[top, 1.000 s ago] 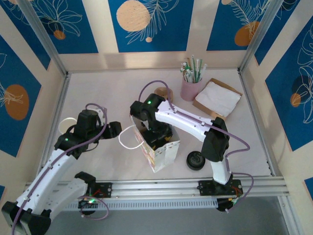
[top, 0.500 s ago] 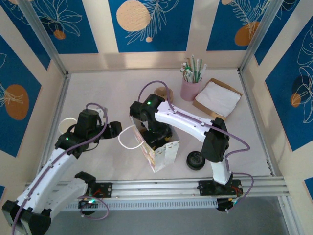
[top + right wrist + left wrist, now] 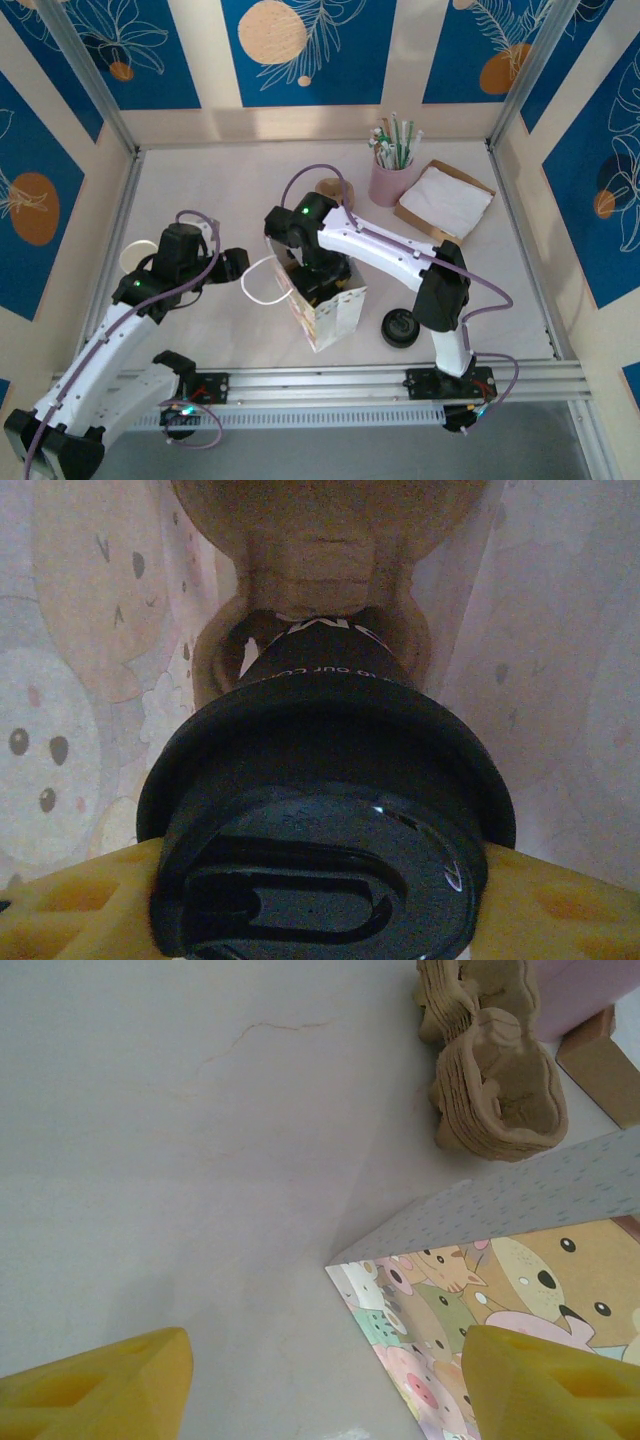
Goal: Pack the takeout coffee
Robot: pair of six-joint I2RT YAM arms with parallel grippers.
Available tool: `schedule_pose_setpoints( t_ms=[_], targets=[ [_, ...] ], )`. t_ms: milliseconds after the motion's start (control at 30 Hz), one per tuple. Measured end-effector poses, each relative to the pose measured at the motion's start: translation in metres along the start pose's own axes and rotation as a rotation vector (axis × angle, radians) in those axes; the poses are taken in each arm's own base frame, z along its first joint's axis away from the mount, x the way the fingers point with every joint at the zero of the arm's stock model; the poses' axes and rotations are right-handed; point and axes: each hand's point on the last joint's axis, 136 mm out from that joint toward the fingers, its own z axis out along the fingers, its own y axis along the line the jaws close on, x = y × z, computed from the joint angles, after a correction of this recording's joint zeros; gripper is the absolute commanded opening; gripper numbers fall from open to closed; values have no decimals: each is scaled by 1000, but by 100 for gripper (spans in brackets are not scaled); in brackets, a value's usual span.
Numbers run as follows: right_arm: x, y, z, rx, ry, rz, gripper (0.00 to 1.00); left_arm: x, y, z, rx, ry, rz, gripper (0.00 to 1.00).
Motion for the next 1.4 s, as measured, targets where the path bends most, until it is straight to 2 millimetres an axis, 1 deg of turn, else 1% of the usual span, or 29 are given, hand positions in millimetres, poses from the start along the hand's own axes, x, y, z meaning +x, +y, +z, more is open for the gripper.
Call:
schedule_pose_setpoints(
  t_ms=[433,1133,1400],
  targets=[
    [-3,1,-5,-16,-43,-4,63,1,0,0,-1,2,0,72],
    [-4,1,7,-15,-31,-4,63,-1,-1,-2,0,1,0,71],
    [-5,2,8,-16,-34,-8,63,-1,-1,-2,1,-1,0,72]
  ],
)
